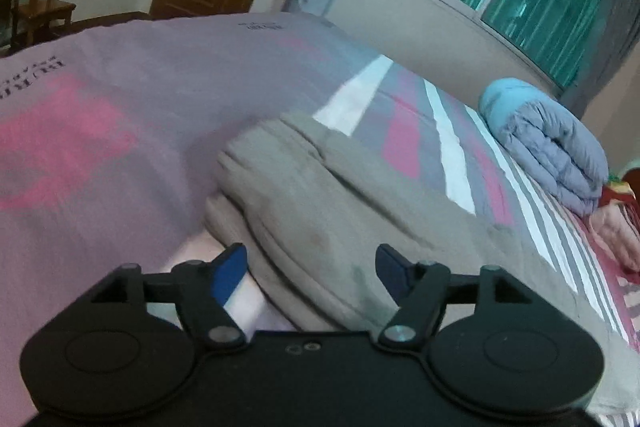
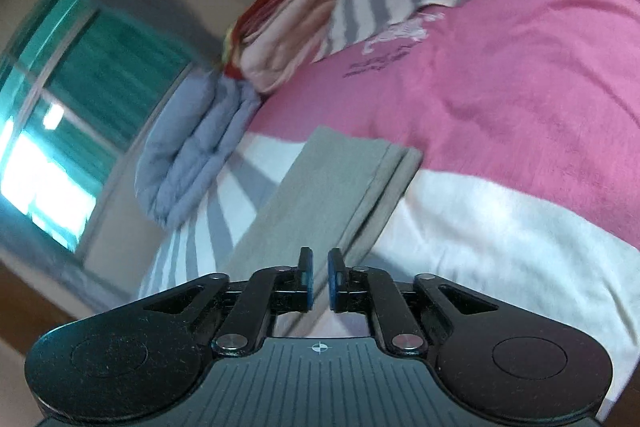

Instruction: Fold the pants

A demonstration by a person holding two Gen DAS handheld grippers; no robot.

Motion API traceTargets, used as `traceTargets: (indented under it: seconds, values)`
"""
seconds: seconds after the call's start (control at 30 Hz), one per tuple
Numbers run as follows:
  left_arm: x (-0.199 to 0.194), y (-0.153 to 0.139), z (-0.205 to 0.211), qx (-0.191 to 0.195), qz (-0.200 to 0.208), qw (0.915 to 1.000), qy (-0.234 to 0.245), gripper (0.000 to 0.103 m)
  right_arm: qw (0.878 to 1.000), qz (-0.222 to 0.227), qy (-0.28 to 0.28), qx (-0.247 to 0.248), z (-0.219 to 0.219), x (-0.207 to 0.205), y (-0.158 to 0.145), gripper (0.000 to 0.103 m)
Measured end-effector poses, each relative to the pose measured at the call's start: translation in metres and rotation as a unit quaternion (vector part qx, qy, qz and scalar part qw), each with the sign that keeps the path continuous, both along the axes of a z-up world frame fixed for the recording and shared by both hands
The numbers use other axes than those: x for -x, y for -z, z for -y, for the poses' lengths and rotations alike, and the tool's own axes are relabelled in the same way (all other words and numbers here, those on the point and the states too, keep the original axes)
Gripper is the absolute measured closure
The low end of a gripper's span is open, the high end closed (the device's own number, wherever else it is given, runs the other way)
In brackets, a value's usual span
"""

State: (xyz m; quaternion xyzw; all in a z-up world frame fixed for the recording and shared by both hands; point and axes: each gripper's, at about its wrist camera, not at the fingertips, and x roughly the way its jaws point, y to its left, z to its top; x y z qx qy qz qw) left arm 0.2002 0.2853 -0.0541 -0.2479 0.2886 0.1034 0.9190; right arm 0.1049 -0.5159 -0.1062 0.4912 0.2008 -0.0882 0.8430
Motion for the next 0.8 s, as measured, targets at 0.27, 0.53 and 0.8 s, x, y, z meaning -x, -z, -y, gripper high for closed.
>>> traceTargets:
  seconds: [0.27,0.53,0.8]
  values:
    - [0.003,0.029,0.035,-0.007,-0.016,0.9999,0.003,0.031,0.999,-0.003,0.027,-0.019,0.021,-0.024,0.005,0.053]
    - [0.003,0.038,0.042,-0.022,-0.009,0.9997,0.010,0.025,0.998,-0.051,0.016,-0.043,0.038,-0.048,0.017,0.074]
    - [0.006,0.040,0.041,-0.025,-0.004,0.9996,0.013,0.025,1.000,-0.018,0.018,-0.014,0.040,-0.034,0.010,0.099]
